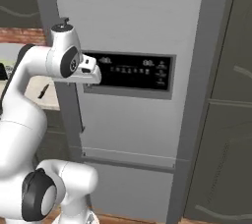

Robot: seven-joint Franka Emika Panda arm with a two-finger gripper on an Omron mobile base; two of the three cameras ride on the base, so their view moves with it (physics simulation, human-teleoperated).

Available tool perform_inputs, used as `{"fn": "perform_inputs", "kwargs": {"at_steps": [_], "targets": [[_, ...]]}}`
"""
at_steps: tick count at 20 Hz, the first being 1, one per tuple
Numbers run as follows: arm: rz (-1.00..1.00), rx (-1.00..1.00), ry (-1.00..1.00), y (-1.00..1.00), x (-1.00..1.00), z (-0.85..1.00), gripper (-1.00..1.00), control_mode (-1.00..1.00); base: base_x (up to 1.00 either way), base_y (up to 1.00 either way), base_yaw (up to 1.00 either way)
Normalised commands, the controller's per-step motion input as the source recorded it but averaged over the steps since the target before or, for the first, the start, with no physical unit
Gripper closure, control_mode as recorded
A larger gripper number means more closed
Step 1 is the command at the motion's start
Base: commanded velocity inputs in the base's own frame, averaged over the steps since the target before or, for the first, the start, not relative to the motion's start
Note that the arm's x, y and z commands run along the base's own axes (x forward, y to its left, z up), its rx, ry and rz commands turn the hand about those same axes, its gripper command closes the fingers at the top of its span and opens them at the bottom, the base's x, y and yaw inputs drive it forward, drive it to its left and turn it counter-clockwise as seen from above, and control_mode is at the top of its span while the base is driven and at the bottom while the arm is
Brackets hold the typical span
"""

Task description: Retrieve the butter from the fridge and place it on a plate on the dining table. Then retrieve the butter knife by the fridge and place it near the plate.

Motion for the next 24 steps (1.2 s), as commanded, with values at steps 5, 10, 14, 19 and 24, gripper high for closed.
{"fn": "perform_inputs", "kwargs": {"at_steps": [5, 10, 14, 19, 24], "targets": [[0.00, 0.00, 0.00, 0.00, 0.00, 0.00, -1.00, 1.00, -0.39, 0.47, -0.24], [0.00, 0.00, 0.00, 0.00, 0.00, 0.00, -1.00, 1.00, 0.00, 0.41, -0.31], [0.00, 0.00, 0.00, 0.00, 0.00, 0.00, -1.00, 1.00, 0.03, 0.44, -0.29], [0.00, 0.00, 0.00, 0.00, 0.00, 0.00, -1.00, 1.00, 0.00, 0.69, -0.31], [0.00, 0.00, 0.00, 0.00, 0.00, 0.00, -1.00, 1.00, -0.11, 0.16, -0.14]]}}
